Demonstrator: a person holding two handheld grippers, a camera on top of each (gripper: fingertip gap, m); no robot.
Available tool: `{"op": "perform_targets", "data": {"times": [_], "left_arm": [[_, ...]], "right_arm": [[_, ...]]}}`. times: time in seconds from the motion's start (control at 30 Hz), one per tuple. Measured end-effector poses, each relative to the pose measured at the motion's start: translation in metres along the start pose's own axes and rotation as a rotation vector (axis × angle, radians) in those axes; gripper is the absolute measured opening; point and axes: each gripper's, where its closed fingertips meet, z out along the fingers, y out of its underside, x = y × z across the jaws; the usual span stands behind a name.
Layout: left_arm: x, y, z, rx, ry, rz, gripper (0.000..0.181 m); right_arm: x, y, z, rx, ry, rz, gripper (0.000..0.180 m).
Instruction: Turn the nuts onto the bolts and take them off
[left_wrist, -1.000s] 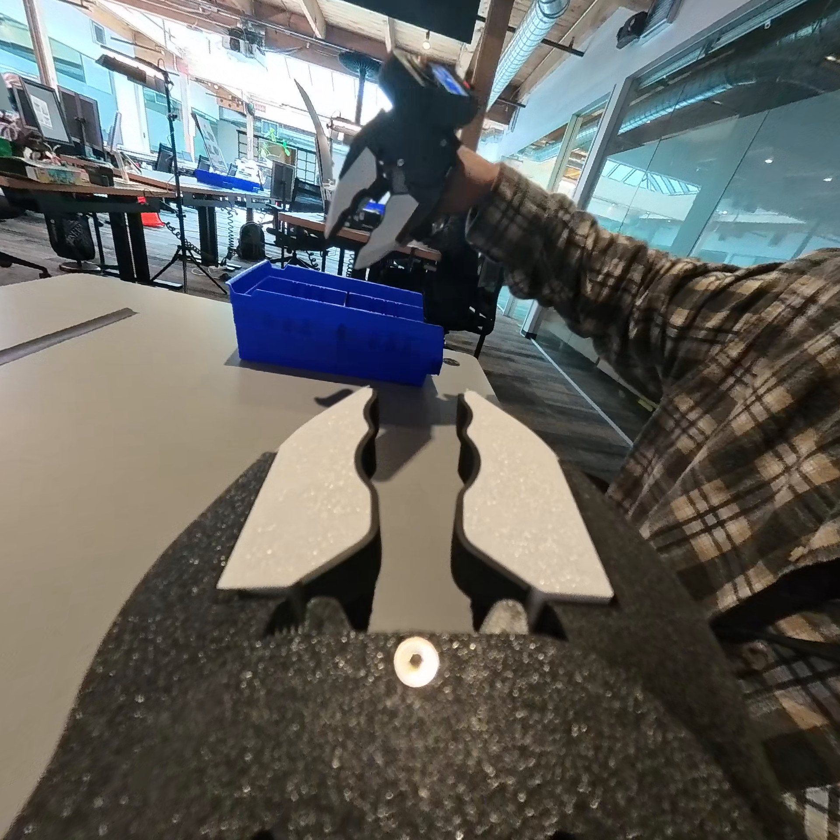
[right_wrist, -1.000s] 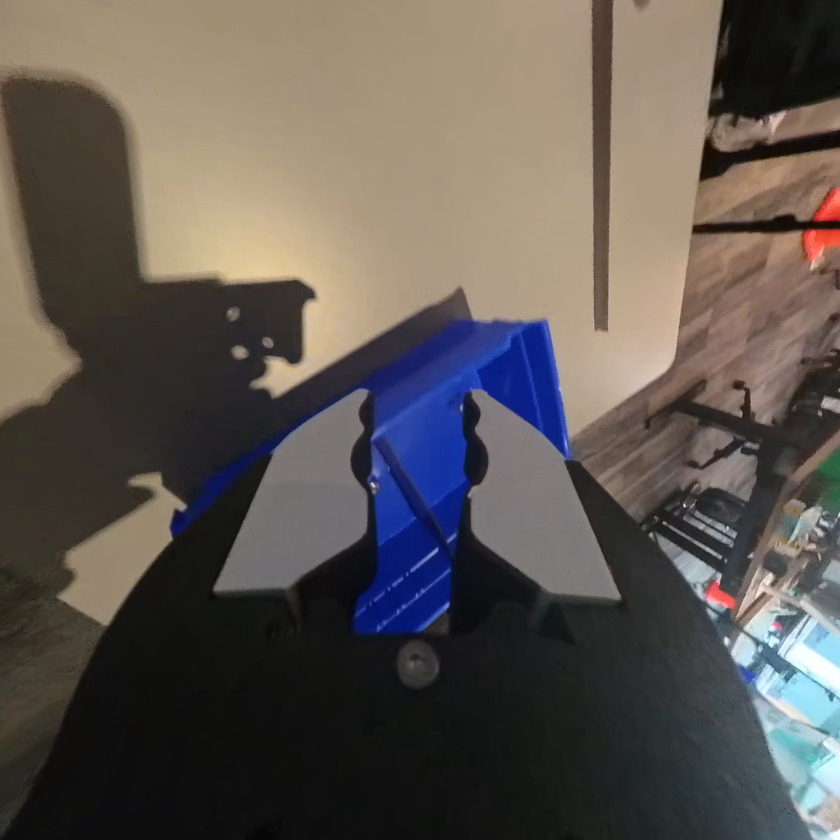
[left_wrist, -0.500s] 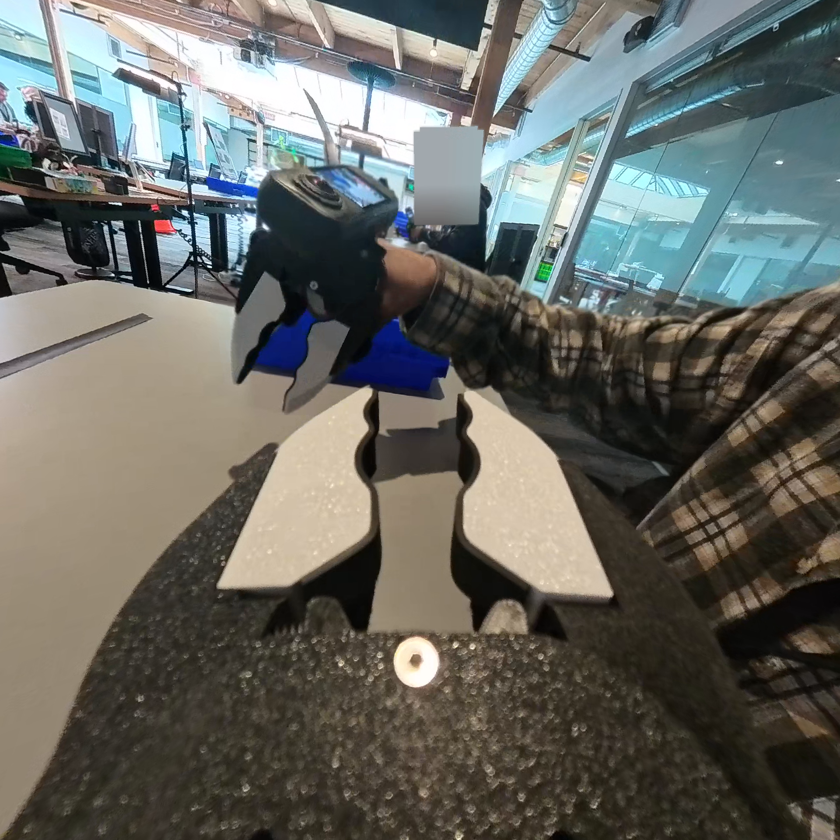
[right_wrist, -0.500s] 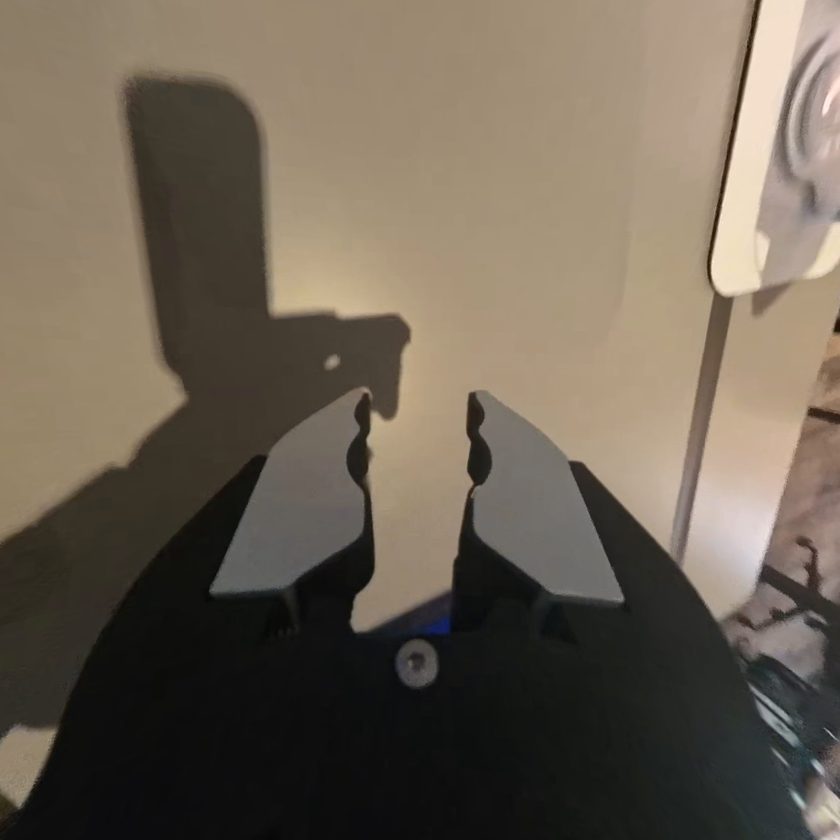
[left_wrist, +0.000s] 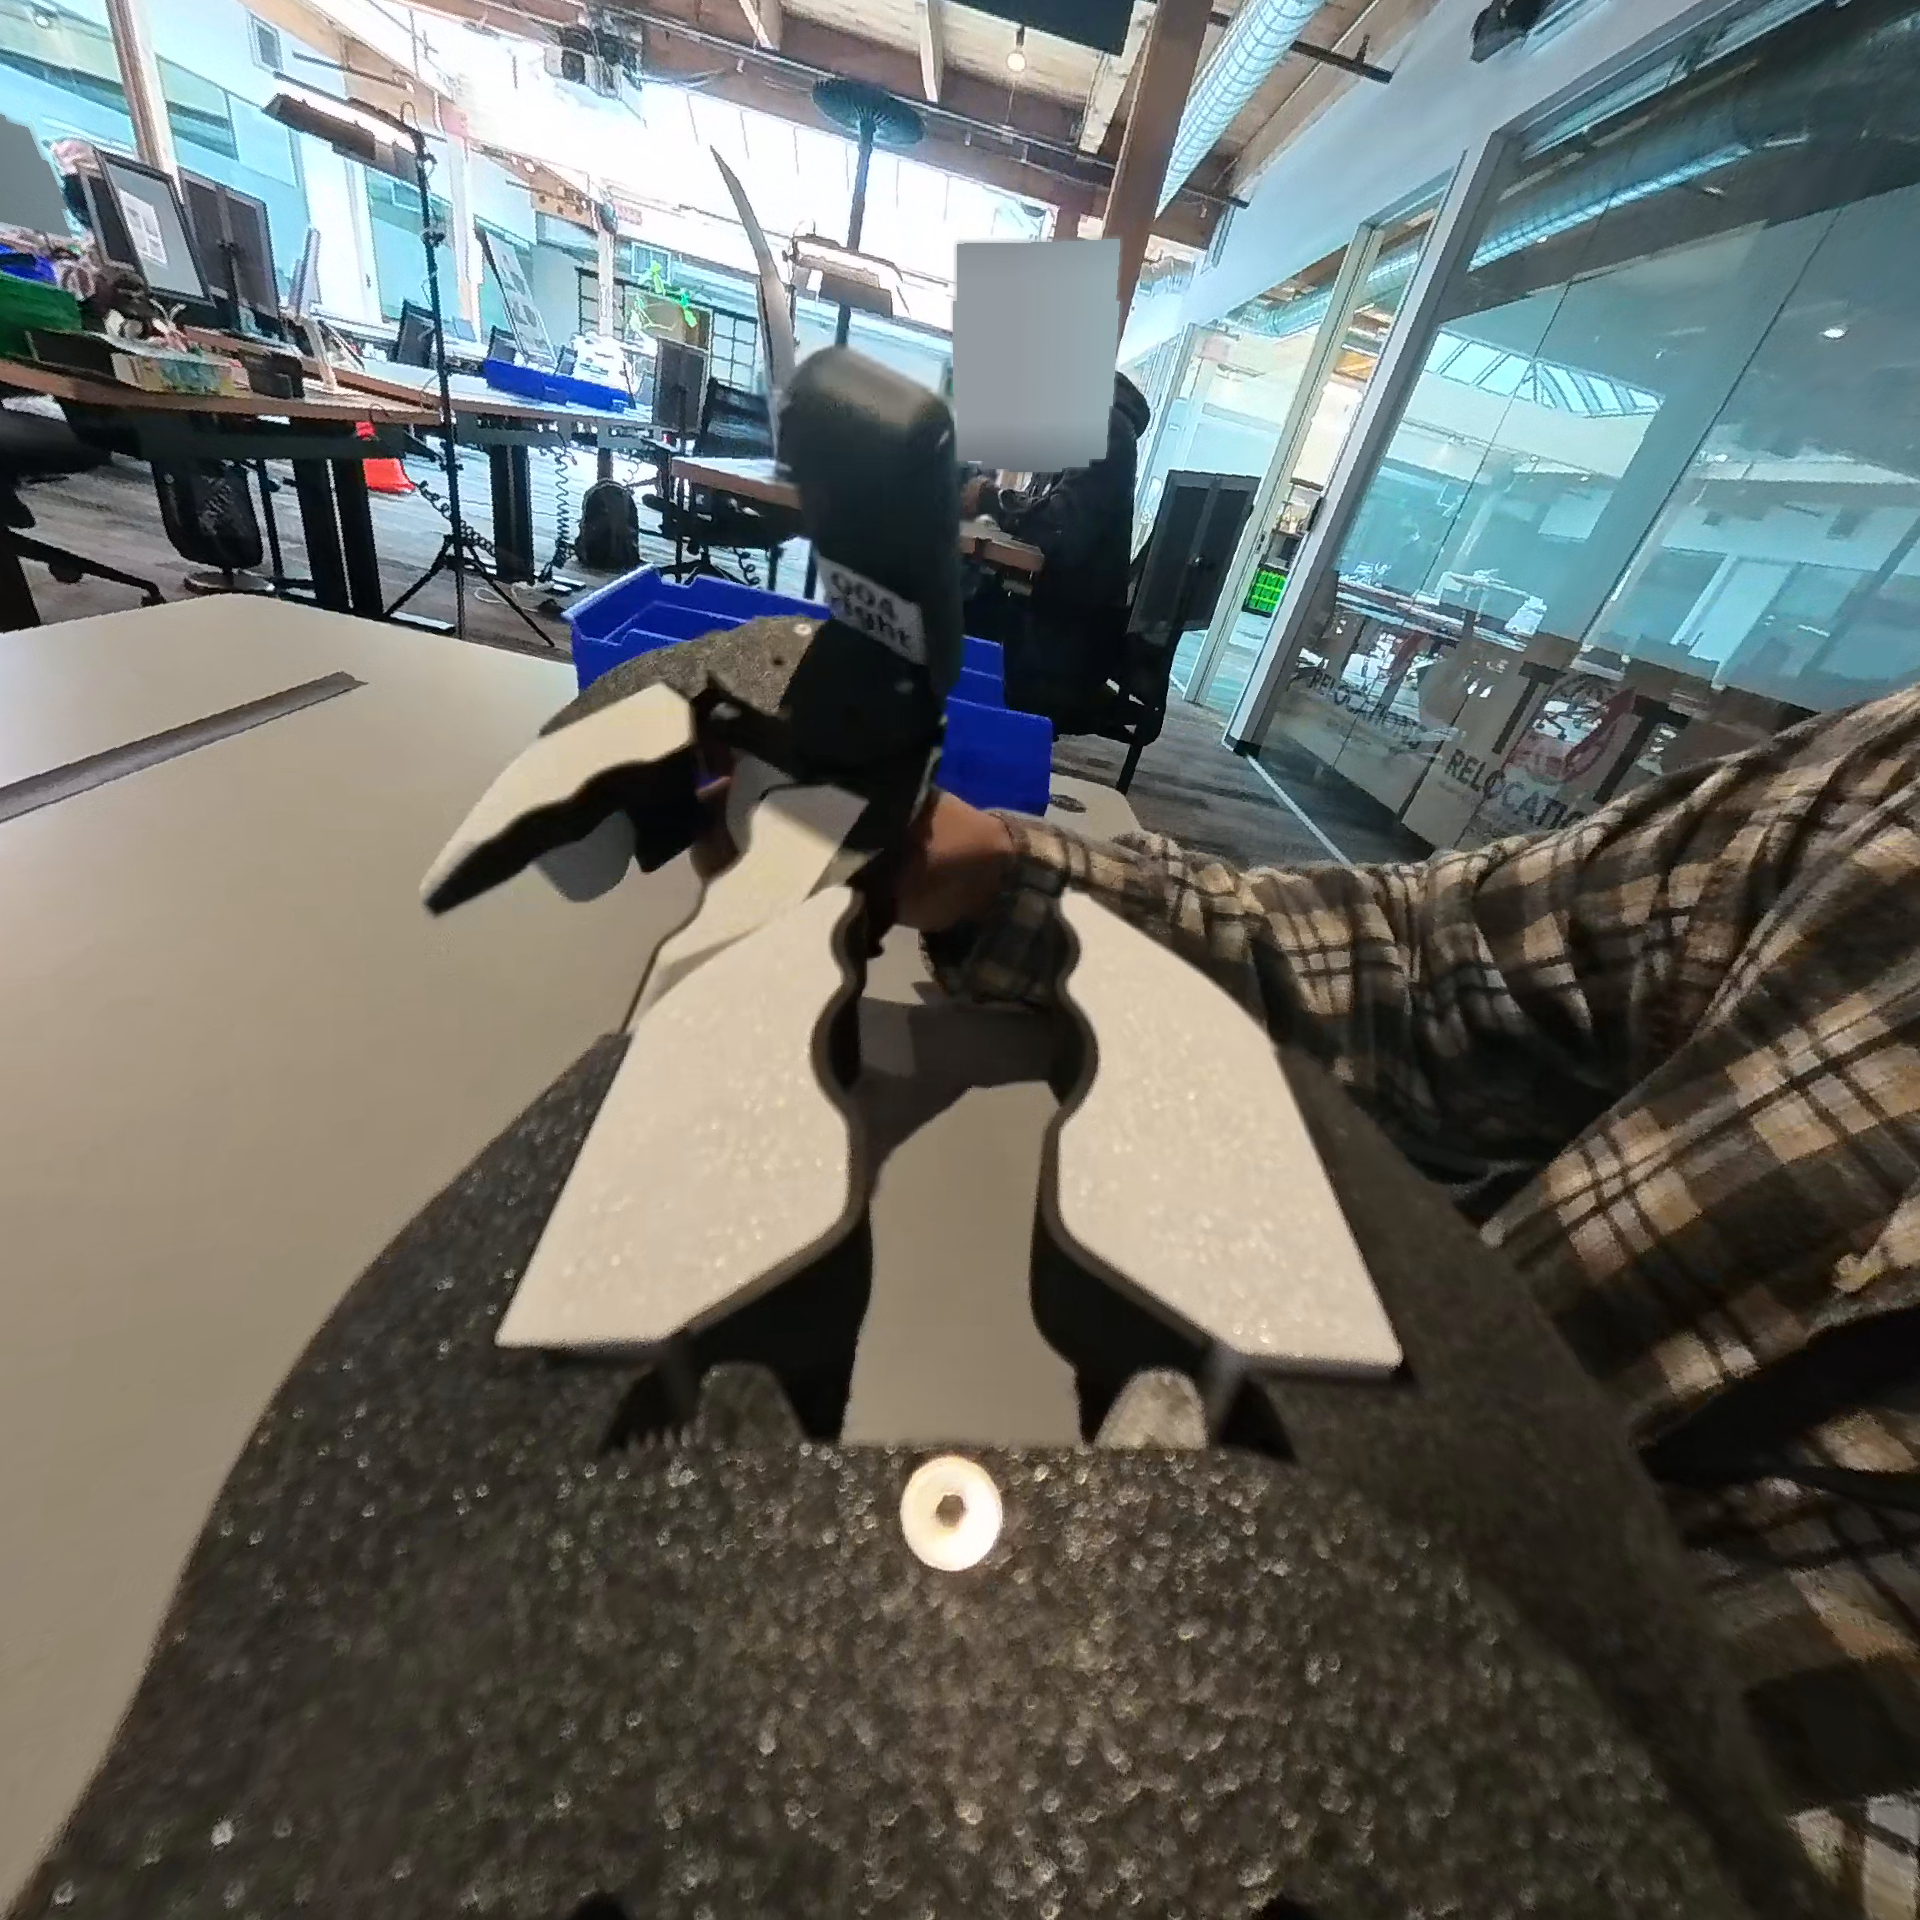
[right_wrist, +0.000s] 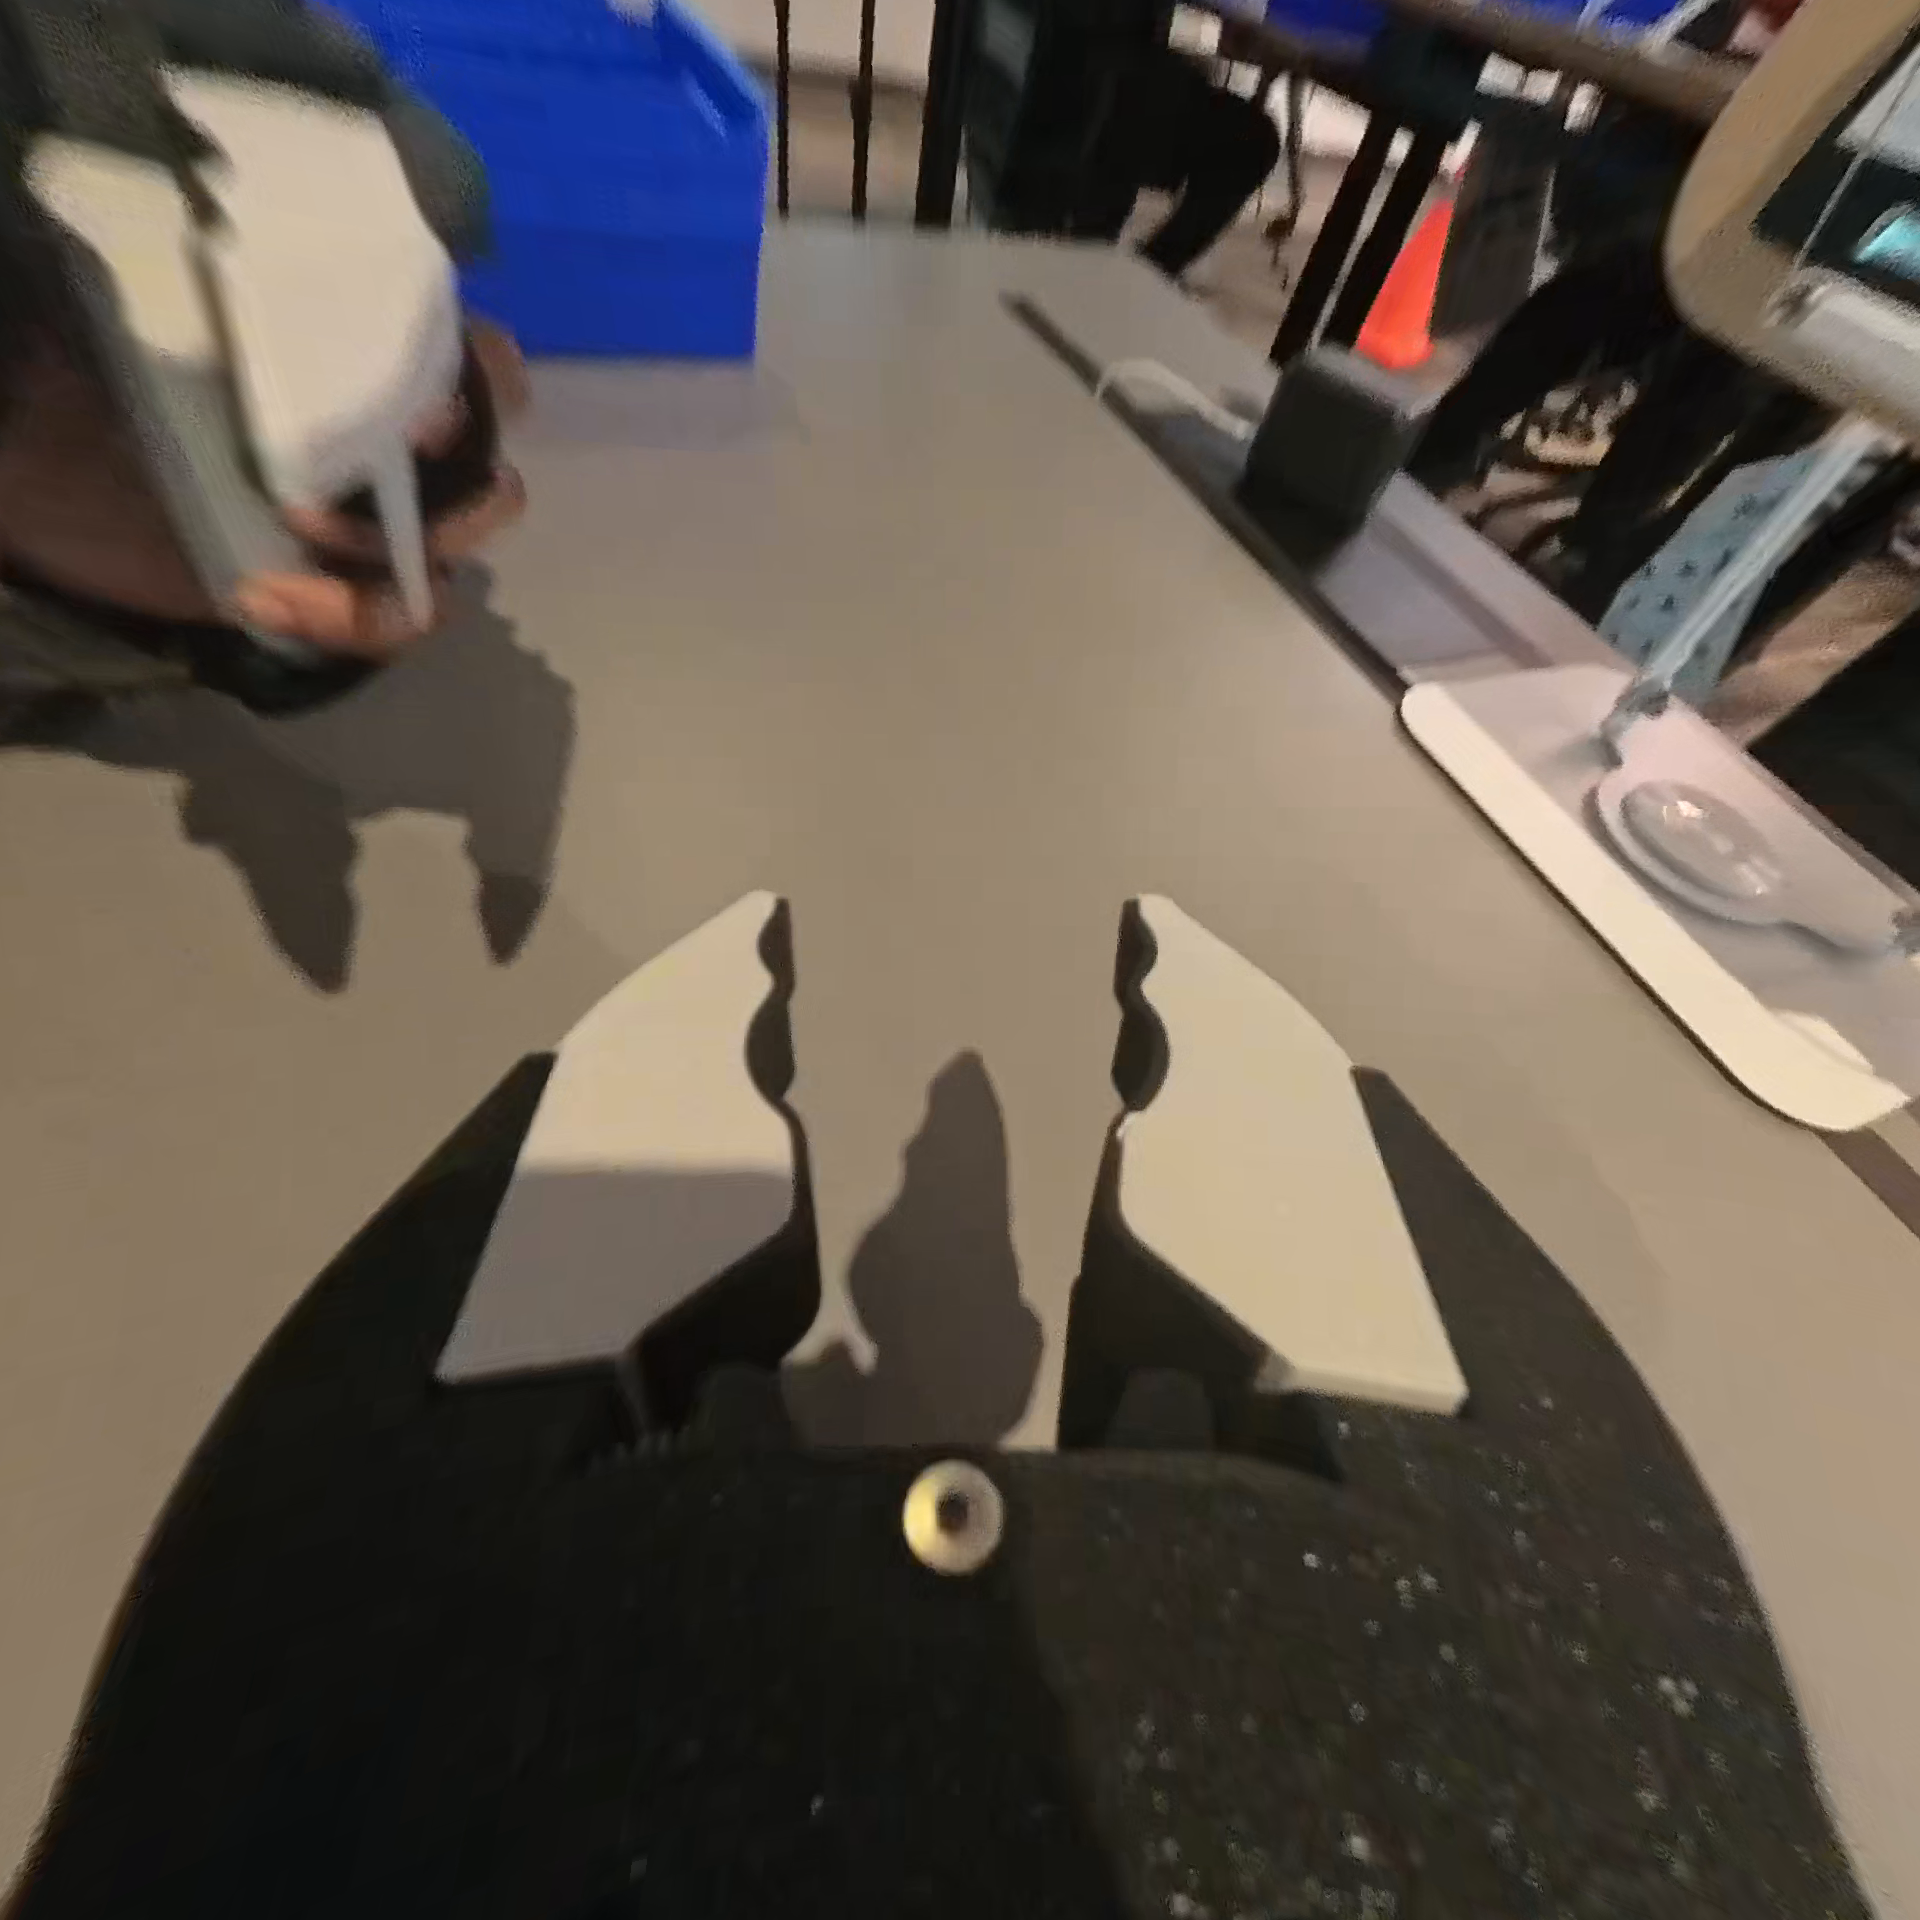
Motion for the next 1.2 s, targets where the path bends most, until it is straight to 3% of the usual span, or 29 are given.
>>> {"op": "perform_targets", "data": {"times": [0.13,0.27,0.4,0.53,0.7,0.83,0.93,1.07,1.2], "left_arm": [[-0.008,0.005,-0.002,-0.02,-0.025,0.004,0.032],[-0.022,0.002,-0.014,-0.051,-0.11,0.043,0.032],[-0.02,-0.031,-0.049,-0.039,-0.207,0.1,0.033],[-0.016,-0.066,-0.117,-0.117,-0.397,0.194,0.034],[-0.025,-0.08,-0.261,-0.354,-0.783,0.161,0.038],[-0.015,-0.05,-0.371,-0.533,-1.0,-0.027,0.039],[-0.007,-0.005,-0.428,-0.702,-1.09,-0.138,0.039],[0.001,0.056,-0.461,-0.906,-1.067,-0.268,0.034],[-0.001,0.087,-0.473,-1.004,-1.04,-0.343,0.03]], "right_arm": [[-0.012,-0.026,-0.012,0.251,-0.05,0.096,0.061],[-0.022,-0.027,-0.01,0.255,-0.067,0.065,0.067],[-0.029,-0.025,-0.006,0.247,-0.082,0.045,0.067],[-0.041,-0.021,0.001,0.215,-0.118,0.026,0.066],[-0.056,-0.021,0.007,0.17,-0.134,-0.027,0.069],[-0.065,-0.027,0.007,0.177,-0.15,-0.05,0.068],[-0.071,-0.029,0.007,0.176,-0.169,-0.058,0.067],[-0.076,-0.026,0.01,0.163,-0.18,-0.074,0.066],[-0.079,-0.027,0.01,0.162,-0.19,-0.078,0.066]]}}
